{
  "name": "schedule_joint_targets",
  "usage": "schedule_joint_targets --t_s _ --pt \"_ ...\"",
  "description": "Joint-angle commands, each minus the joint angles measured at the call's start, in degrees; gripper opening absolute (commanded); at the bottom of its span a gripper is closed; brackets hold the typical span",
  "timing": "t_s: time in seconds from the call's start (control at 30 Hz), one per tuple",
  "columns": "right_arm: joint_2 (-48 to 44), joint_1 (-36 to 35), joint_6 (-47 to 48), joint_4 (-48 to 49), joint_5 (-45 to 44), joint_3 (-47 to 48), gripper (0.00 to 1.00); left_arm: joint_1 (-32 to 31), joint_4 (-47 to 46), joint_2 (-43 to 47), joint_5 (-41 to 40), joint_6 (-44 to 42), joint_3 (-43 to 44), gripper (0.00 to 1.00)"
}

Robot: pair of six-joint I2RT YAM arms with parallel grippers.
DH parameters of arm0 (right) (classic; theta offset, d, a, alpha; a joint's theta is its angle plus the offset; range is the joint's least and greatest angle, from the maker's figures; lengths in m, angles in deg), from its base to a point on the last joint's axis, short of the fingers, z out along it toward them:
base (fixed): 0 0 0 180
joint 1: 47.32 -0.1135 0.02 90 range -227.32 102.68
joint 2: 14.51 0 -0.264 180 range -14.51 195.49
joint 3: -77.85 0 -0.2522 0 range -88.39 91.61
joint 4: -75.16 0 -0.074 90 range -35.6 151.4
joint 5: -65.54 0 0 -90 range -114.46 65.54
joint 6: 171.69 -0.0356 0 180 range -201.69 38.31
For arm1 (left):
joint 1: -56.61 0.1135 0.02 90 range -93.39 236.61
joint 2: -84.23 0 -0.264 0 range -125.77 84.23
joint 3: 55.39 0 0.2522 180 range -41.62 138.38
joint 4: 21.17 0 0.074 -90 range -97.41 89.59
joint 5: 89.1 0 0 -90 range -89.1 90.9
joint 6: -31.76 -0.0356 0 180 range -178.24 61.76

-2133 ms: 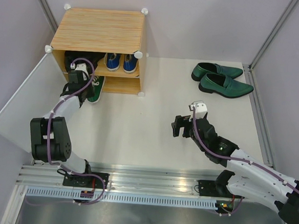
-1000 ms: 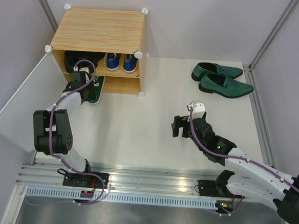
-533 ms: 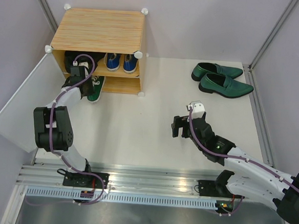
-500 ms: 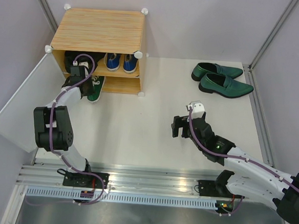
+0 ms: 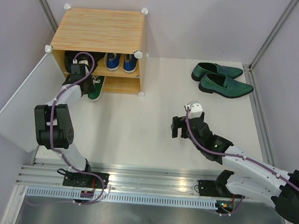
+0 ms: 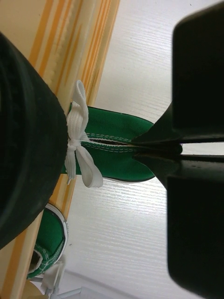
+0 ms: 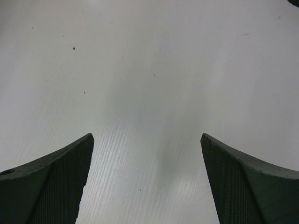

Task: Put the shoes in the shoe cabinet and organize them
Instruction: Place the shoe in the shoe cabinet.

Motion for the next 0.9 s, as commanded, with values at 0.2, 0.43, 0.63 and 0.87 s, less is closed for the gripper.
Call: schedule_joint_targets --t_s 0.2,0.43,0.63,0.87 --pt "1.0 0.1 1.0 1.2 -1.5 2.3 0.98 0.2 -5.8 -5.1 -2.8 3.4 10.0 0.02" --pt "2.7 0.1 1.3 1.0 -1.8 2.8 0.98 0.2 -8.8 -5.8 -1.9 2.8 8.5 0.02" --pt "2.9 0.1 1.4 0.9 -1.3 3.0 0.98 0.2 -13.4 -2.2 -1.3 5.1 0.8 0.06" --pt "1.2 0.1 1.0 1.0 0.2 2.5 0.98 0.2 -14.7 2.3 0.9 7.3 -5.5 0.48"
